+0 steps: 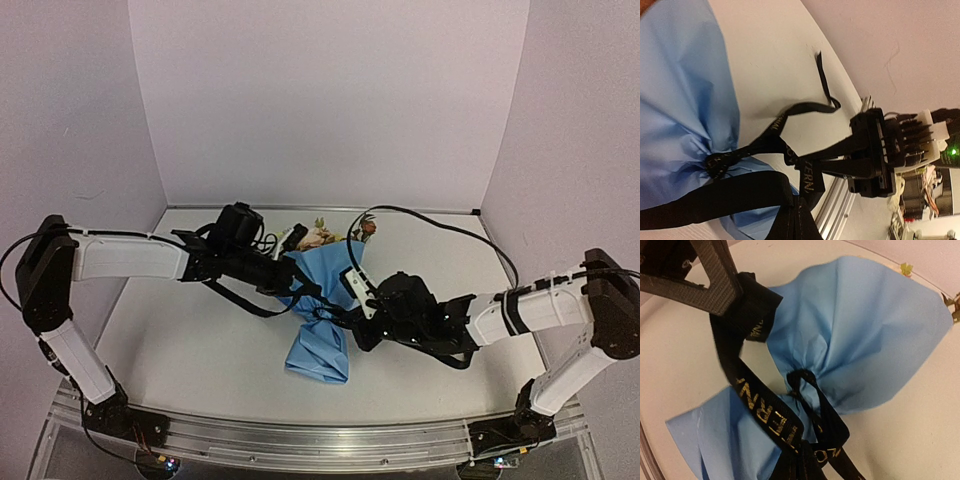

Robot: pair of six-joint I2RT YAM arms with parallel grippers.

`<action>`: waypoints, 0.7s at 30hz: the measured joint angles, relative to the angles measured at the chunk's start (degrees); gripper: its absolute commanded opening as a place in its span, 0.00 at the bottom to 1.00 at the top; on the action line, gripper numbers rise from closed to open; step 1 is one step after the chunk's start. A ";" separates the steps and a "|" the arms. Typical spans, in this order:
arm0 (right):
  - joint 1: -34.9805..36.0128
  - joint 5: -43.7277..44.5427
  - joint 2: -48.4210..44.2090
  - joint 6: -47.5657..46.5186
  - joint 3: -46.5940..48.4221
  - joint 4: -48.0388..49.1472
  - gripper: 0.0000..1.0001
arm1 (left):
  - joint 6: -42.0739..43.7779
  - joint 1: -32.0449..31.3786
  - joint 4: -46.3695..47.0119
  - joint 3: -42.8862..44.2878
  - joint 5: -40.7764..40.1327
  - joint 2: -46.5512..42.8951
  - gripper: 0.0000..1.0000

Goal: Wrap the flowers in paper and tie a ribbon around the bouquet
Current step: Cross the half-tied ribbon over the folded bouquet.

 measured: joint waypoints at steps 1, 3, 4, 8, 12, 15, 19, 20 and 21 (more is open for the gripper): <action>0.00 0.22 -0.72 0.41 -1.18 -0.25 0.01 | 1.41 -1.15 -1.65 2.25 0.66 1.95 0.00; 0.00 0.68 -2.34 1.26 -3.46 -1.44 0.03 | 3.53 -2.85 -3.65 5.28 1.42 4.95 0.00; 0.00 0.94 -3.03 1.66 -4.35 -1.97 0.06 | 4.51 -3.66 -4.76 6.30 1.69 6.14 0.00; 0.00 2.25 -5.73 3.62 -6.87 -4.60 0.37 | 6.95 -5.67 -7.73 8.57 2.76 9.71 0.00; 0.00 4.96 -10.08 5.96 -7.87 -11.21 0.60 | 8.54 -6.35 -10.38 10.89 3.08 12.67 0.00; 0.00 8.09 -14.34 7.97 -7.57 -19.07 0.64 | 9.52 -6.62 -11.91 13.02 3.08 14.54 0.00; -0.86 13.07 -18.70 12.52 -4.96 -33.58 0.64 | 10.90 -7.03 -12.98 14.92 3.31 15.36 0.00; -1.44 13.97 -19.33 14.14 -4.22 -36.74 0.64 | 11.33 -7.23 -13.43 15.48 3.66 15.41 0.00; -2.20 14.96 -20.02 16.23 -3.43 -40.31 0.63 | 11.88 -7.49 -13.80 16.00 4.03 15.43 0.00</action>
